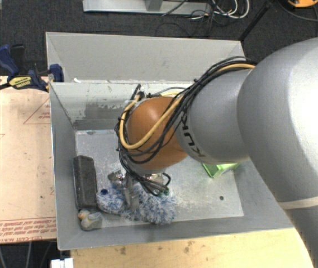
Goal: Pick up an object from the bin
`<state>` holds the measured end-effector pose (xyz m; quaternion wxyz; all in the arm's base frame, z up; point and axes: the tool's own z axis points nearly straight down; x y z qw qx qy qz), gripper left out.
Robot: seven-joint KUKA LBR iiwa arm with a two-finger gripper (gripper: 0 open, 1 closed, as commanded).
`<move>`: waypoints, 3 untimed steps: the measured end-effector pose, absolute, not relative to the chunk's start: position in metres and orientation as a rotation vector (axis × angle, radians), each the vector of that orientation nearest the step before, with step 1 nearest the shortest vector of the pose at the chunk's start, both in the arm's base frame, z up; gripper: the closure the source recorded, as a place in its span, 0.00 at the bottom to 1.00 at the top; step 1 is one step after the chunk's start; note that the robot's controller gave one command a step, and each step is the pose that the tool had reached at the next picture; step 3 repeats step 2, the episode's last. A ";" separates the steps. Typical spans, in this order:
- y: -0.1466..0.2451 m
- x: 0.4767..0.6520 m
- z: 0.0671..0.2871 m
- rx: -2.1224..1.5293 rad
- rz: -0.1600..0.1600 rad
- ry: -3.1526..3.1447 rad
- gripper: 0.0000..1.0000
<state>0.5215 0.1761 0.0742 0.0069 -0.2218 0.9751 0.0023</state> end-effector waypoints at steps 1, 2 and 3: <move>0.176 0.521 0.074 -0.694 0.008 3.050 1.00; 0.158 0.527 0.271 -0.729 0.002 3.053 1.00; 0.158 0.527 0.271 -0.729 0.002 3.053 1.00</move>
Offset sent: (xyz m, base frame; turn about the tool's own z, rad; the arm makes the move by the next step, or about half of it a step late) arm 0.0052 -0.0189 0.1992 -0.0243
